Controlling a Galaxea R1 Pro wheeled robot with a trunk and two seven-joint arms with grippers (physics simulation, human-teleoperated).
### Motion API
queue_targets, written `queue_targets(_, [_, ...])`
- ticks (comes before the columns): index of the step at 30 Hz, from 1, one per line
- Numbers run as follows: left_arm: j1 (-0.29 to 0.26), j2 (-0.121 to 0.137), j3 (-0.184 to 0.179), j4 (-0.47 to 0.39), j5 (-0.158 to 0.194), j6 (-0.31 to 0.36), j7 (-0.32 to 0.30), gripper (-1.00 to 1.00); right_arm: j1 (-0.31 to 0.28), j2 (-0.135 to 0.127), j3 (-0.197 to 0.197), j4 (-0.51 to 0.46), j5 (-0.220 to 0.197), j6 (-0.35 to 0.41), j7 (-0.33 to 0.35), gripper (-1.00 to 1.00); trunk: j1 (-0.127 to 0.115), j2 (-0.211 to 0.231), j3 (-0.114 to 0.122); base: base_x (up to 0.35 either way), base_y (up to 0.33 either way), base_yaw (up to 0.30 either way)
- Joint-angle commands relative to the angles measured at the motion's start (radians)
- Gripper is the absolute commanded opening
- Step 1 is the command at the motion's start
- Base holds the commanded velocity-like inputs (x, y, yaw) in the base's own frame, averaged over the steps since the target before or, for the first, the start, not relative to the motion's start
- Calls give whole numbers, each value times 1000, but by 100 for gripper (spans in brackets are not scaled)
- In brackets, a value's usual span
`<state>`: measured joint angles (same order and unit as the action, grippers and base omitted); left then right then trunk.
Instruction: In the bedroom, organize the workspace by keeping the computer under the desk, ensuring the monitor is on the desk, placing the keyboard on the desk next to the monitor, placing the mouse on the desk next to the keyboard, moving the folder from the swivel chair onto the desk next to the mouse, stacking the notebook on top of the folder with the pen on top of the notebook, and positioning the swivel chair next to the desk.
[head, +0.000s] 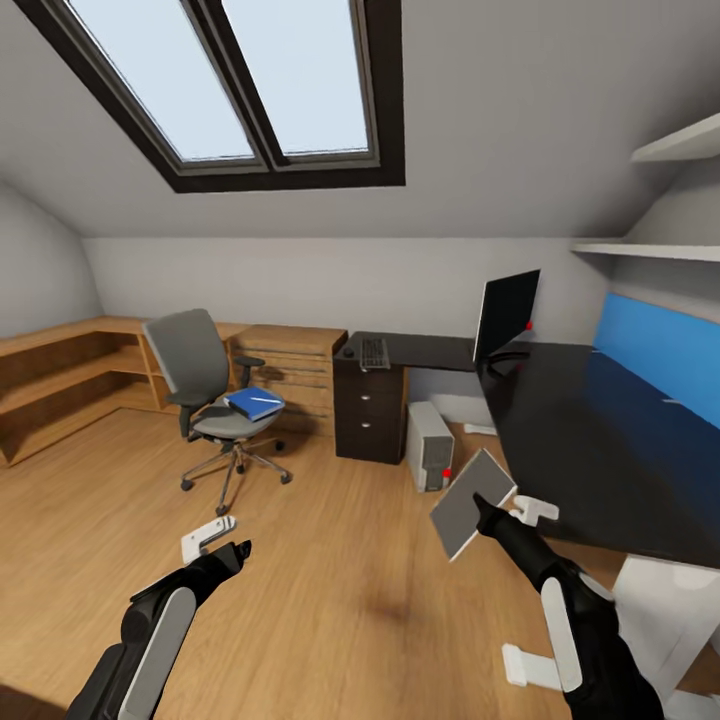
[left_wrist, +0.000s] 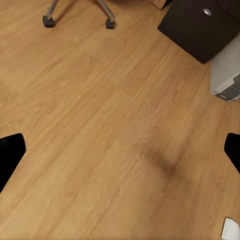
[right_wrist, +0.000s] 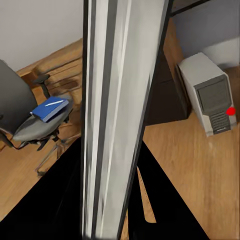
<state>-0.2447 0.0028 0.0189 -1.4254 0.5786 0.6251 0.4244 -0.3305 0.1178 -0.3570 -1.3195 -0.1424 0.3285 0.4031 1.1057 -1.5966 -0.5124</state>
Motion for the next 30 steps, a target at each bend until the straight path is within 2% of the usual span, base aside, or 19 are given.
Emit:
queue_targets(1, [-1, 0, 0, -1, 10, 3, 9, 100, -1, 2, -3, -1, -3, 1, 5, -100, -4, 7, 2, 0, 0, 46])
queue_targets(7, [-1, 0, 0, -1, 10, 4, 8, 100, -1, 3, -1, 9, 22, -27, 4, -100, -27, 49, 21, 0, 0, 16])
queue_targets(11, [-1, 0, 0, -1, 10, 4, 8, 100, -1, 3, 31, 44, 61, -30, -3, -100, -42, 77, 33, 0, 0, 2])
queue_targets(12, [-1, 0, 0, -1, 10, 4, 8, 100, -1, 2, 95, 103, 132, -31, -49, -100, -46, 84, 37, 0, 0, 0])
queue_targets(13, [-1, 0, 0, -1, 10, 4, 8, 100, -2, 2, 129, 139, 174, -33, -97, -100, -50, 91, 40, 0, 0, 0])
queue_targets(14, [-1, 0, 0, -1, 10, 4, 8, 100, -2, 2, 147, 157, 195, -33, -128, -100, -54, 98, 43, 0, 0, 0])
queue_targets(15, [-1, 0, 0, -1, 10, 4, 8, 100, -3, 3, 182, 189, 232, -34, -199, -100, -58, 105, 46, 0, 0, 0])
queue_targets(16, [-1, 0, 0, -1, 10, 4, 8, 100, -4, 3, 200, 204, 248, -34, -238, -100, -61, 112, 49, 0, 0, 0])
queue_targets(18, [-1, 0, 0, -1, 10, 4, 8, 100, -7, 4, 282, 262, 286, -36, -394, -100, -69, 126, 55, 0, 0, 0])
queue_targets(20, [-1, 0, 0, -1, 10, 4, 8, 100, -9, 5, 323, 290, 296, -43, -461, -100, -77, 140, 62, 0, 0, 0])
queue_targets(21, [-1, 0, 0, -1, 11, 4, 8, 100, -10, 5, 359, 316, 302, -57, -513, -100, -81, 147, 65, 0, 0, 0])
queue_targets(22, [-1, 0, 0, -1, 11, 4, 8, 100, -11, 5, 374, 327, 304, -67, -534, -100, -84, 154, 68, 0, 0, 0])
queue_targets(24, [-1, 0, 0, -1, 12, 5, 8, 100, -12, 5, 415, 356, 311, -124, -584, -100, -92, 168, 74, 0, 0, 0])
queue_targets(30, [-1, 0, 0, -1, 13, 7, 8, 100, -13, 5, 452, 395, 316, -192, -613, -100, -115, 210, 93, 2, 0, 0])
